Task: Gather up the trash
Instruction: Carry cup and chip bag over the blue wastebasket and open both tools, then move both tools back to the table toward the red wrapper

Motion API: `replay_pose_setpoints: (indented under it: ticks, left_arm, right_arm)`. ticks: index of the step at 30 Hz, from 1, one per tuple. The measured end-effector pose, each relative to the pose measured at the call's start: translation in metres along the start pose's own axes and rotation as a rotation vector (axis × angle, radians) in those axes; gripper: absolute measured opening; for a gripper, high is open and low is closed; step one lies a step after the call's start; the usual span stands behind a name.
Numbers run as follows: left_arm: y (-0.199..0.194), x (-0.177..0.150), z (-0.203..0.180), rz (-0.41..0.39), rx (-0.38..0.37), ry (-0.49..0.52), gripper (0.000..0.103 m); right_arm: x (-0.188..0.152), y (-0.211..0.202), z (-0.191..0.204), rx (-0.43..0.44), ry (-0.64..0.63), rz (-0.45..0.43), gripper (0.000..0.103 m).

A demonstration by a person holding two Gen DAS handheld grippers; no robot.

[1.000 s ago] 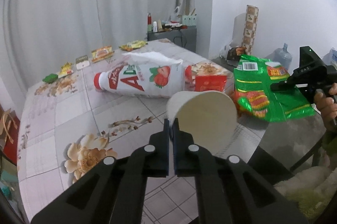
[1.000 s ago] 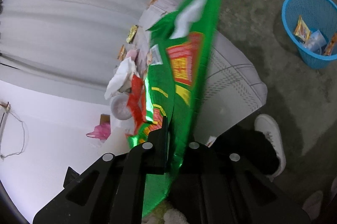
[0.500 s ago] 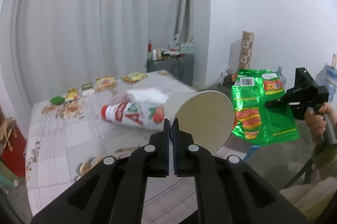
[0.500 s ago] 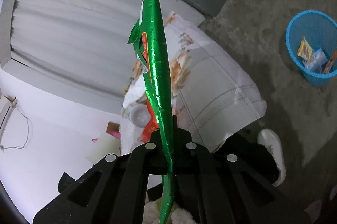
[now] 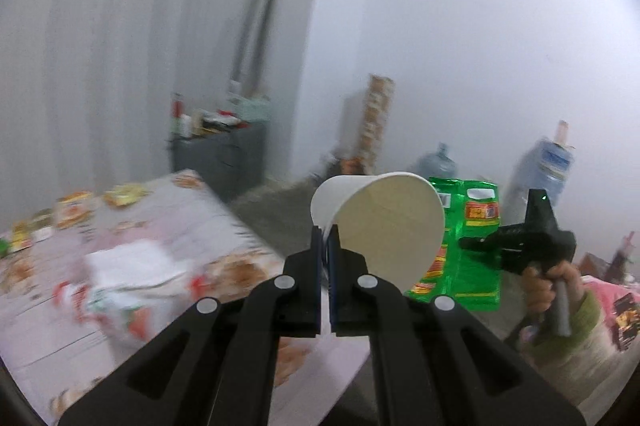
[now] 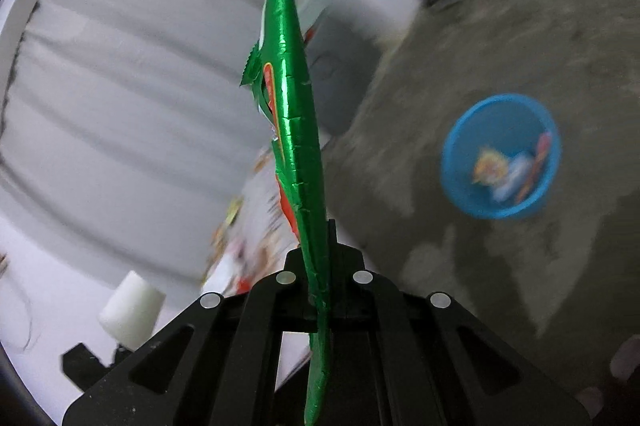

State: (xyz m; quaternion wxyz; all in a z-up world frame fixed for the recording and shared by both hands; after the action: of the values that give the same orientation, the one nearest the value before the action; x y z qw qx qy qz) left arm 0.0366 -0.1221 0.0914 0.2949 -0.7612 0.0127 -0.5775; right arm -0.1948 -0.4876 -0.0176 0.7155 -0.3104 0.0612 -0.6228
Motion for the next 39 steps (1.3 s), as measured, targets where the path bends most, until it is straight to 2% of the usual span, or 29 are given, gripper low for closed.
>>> replay_pose_setpoints:
  ticks: [5,9,14,20,23,26,27,28,29,31,33,35,39]
  left_arm:
    - [0.078,0.028,-0.039,0.133,-0.106,0.028,0.002]
    - [0.161,0.04,-0.07,0.311,-0.153,0.038,0.002]
    - [0.257,0.031,-0.099,0.527,-0.206,0.014,0.002]
    - [0.374,0.006,-0.112,0.738,-0.164,-0.032,0.002]
    - [0.427,-0.012,-0.11,0.828,-0.146,-0.119,0.002]
    - [0.477,-0.033,-0.106,0.909,-0.129,-0.217,0.003]
    - [0.486,-0.039,-0.102,0.929,-0.121,-0.242,0.003]
    - [0.498,-0.047,-0.099,0.951,-0.106,-0.277,0.009]
    - [0.504,-0.052,-0.097,0.963,-0.094,-0.295,0.019]
    - [0.516,-0.06,-0.092,0.972,-0.054,-0.326,0.022]
    - [0.517,-0.063,-0.092,0.973,-0.059,-0.34,0.023]
    - [0.512,-0.062,-0.095,0.973,-0.069,-0.328,0.026]
    - [0.502,-0.048,-0.094,0.926,-0.066,-0.293,0.028]
  right_arm:
    - [0.003,0.008,-0.044,-0.016,0.131,-0.018,0.0]
    - [0.004,0.038,-0.088,-0.016,0.273,0.016,0.0]
    - [0.007,0.082,-0.141,-0.028,0.444,0.048,0.0]
    - [0.022,0.136,-0.19,-0.067,0.583,0.078,0.0]
    - [0.033,0.156,-0.205,-0.09,0.615,0.083,0.001]
    - [0.044,0.177,-0.222,-0.105,0.636,0.101,0.009]
    - [0.046,0.181,-0.226,-0.116,0.644,0.104,0.023]
    - [0.046,0.186,-0.234,-0.13,0.66,0.102,0.047]
    - [0.045,0.191,-0.245,-0.159,0.689,0.089,0.055]
    - [0.042,0.191,-0.261,-0.215,0.731,0.073,0.057]
    - [0.038,0.186,-0.266,-0.211,0.749,0.055,0.06]
    - [0.033,0.178,-0.263,-0.2,0.736,0.02,0.061]
    - [0.032,0.158,-0.259,-0.24,0.689,-0.029,0.063]
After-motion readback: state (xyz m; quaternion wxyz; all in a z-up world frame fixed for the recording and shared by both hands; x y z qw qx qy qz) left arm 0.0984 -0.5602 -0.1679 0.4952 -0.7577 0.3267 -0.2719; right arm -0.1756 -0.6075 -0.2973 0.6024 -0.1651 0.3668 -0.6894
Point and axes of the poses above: each gripper's, at about its wrist camera, not at the fingertips, and y roughly the way its jaws point, z to its left, x to its top, the point moved 2 cm from there along y, roughly the way its jaws point, and after that the axes turned 3 degrees about z, right-handed, at the moved point
